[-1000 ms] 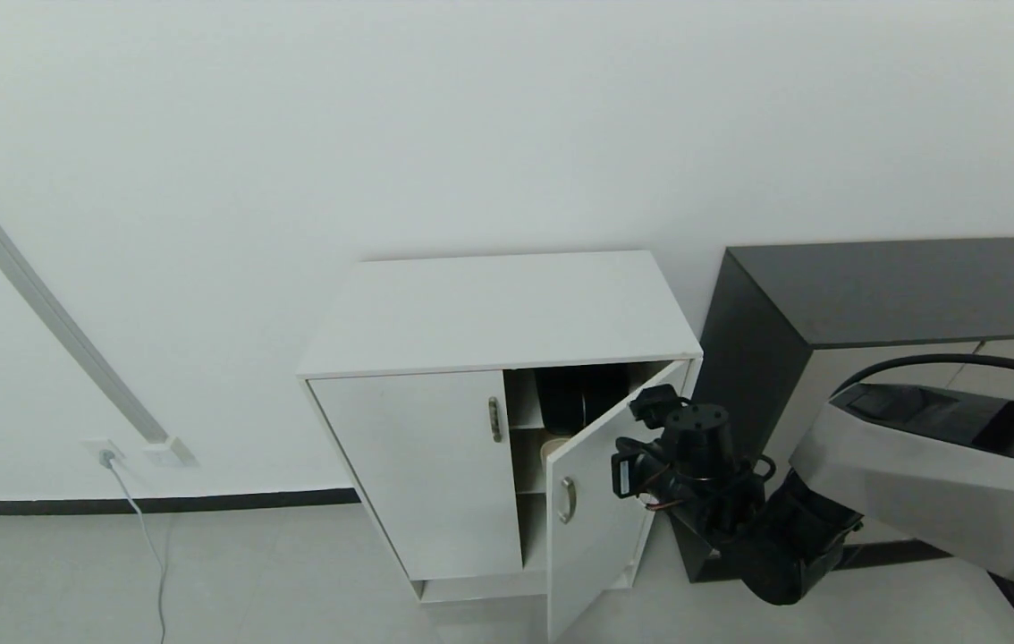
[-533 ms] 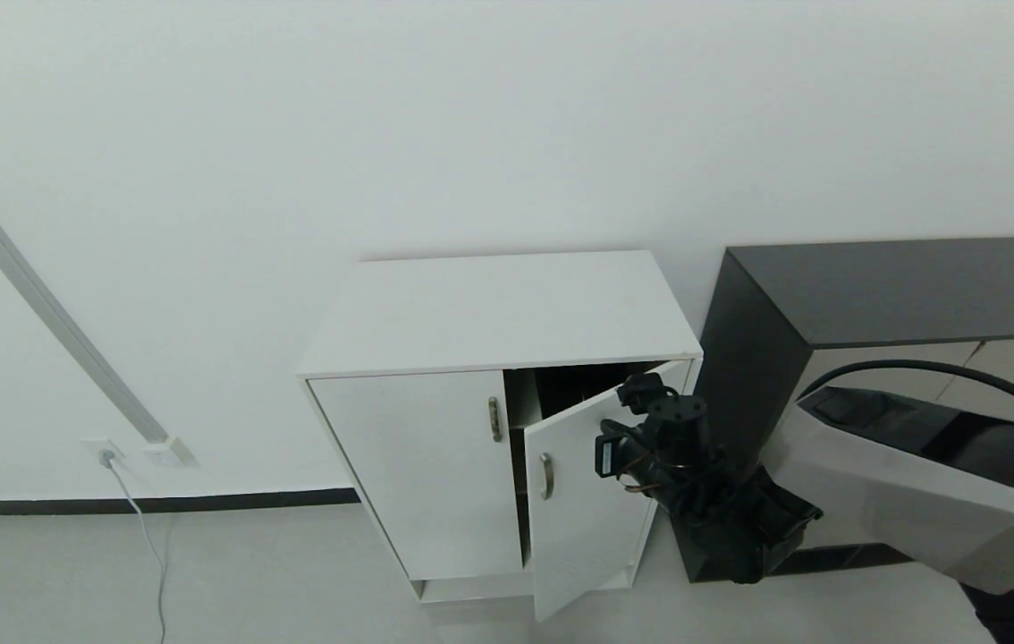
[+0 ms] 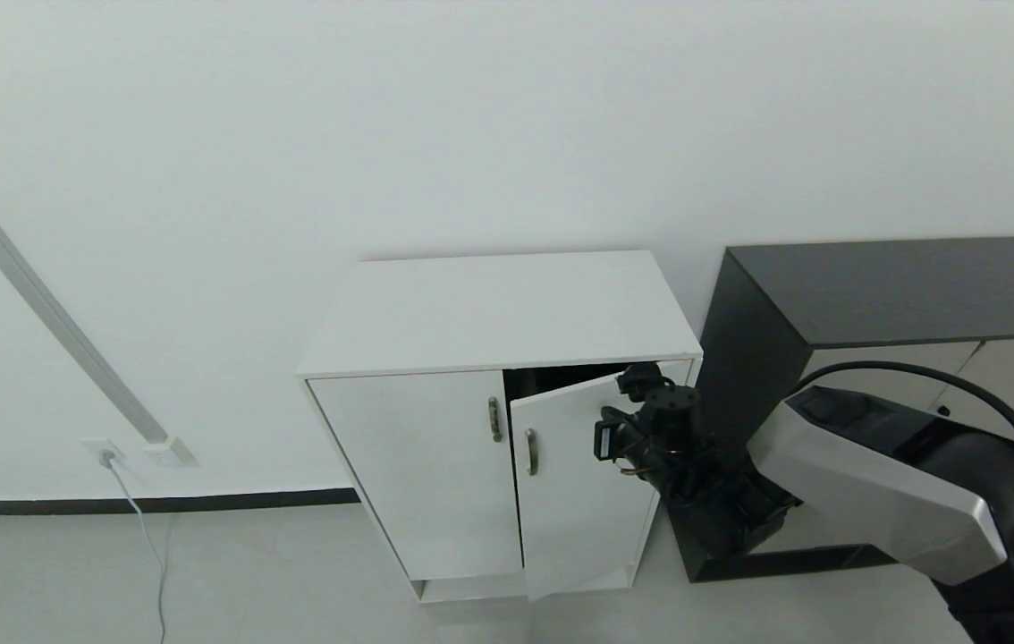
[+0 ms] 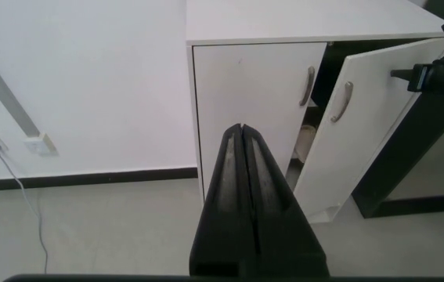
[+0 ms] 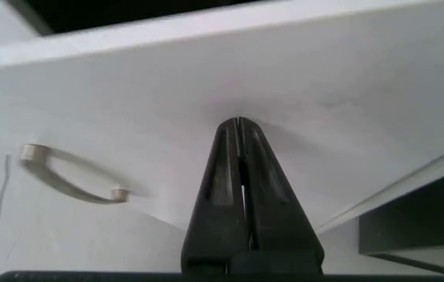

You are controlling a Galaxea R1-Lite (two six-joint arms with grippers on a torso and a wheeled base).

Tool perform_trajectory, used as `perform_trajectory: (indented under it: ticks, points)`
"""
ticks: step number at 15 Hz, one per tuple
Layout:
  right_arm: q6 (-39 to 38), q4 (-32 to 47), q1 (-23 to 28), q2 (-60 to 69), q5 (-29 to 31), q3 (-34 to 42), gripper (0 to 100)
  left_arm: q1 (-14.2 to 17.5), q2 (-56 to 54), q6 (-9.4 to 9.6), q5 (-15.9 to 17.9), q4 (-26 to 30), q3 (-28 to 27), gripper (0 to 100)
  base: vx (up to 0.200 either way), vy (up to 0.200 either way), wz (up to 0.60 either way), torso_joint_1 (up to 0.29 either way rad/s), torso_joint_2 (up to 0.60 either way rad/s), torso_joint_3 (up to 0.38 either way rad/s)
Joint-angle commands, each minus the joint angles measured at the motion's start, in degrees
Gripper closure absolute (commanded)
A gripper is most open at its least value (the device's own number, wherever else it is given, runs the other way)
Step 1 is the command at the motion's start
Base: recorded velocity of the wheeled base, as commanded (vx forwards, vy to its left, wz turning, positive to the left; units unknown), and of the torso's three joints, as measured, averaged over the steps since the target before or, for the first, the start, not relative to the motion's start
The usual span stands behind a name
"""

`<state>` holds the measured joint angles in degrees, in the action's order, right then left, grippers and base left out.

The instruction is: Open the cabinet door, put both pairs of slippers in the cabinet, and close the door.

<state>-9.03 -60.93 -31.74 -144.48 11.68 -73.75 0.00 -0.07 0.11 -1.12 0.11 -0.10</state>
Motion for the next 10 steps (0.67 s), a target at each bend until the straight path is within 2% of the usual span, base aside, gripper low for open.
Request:
perform_trajectory:
  ticks: [1, 10]
  points:
    - [0.0, 0.6, 0.8, -1.3, 0.0, -2.4, 100, 0.0, 0.1, -0.02, -0.1, 0.1, 0.0, 100, 0.0, 0.0, 0.0, 0.0, 0.0, 0.0]
    - [0.2, 4.1, 3.4, -3.6, 0.0, -8.3, 100, 0.0, 0.1, -0.02, 0.0, 0.1, 0.0, 100, 0.0, 0.0, 0.0, 0.0, 0.0, 0.0]
